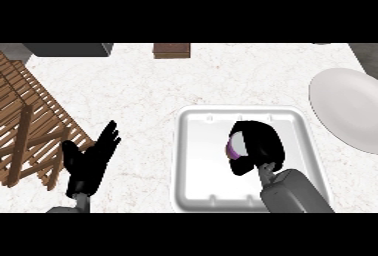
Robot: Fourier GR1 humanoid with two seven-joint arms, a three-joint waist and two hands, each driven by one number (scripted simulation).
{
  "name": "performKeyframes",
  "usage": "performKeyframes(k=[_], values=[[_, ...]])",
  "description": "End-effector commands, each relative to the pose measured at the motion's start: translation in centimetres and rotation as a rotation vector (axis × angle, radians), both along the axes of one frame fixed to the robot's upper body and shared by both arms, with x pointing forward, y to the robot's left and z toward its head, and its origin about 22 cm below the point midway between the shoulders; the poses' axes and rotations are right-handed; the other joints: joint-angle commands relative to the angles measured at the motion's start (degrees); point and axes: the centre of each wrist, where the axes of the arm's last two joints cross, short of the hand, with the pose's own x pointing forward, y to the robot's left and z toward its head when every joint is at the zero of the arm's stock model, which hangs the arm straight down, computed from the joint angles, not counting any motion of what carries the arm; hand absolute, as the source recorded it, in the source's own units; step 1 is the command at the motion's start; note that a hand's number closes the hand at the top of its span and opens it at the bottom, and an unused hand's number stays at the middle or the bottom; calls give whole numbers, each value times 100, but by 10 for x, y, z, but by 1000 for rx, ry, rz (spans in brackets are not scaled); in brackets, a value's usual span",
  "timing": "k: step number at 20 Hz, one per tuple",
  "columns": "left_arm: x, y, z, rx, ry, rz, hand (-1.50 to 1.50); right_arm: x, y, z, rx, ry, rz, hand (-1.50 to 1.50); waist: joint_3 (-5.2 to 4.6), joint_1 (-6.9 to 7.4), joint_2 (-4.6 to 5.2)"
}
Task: Pick the can from the tray and place it in the plate
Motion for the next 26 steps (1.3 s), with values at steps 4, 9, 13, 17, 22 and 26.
performKeyframes(k=[4, 9, 13, 17, 22, 26], values=[[2, -13, 0, 8, 40, -13, 0, 14, 0, 1, -56, -53, 34, 150, -23, -4, 33], [-2, -6, 1, 3, 31, 2, 0, 21, -5, 28, 23, -382, -141, 150, -18, 29, 40], [6, -9, 0, -8, 16, -39, 0, 70, -19, 47, -6, -418, -607, 150, -33, 219, 198], [7, -13, 6, -3, 6, -65, 0, 100, -35, 70, -106, -579, -856, 150, -37, 428, 209], [15, -22, 10, 7, -8, -69, 0, 122, -40, 86, -129, -756, -1019, 150, -24, 409, 217], [7, -18, 3, 1, 16, -83, 0, 129, -44, 96, -71, -850, -1143, 150, -21, 400, 189]])
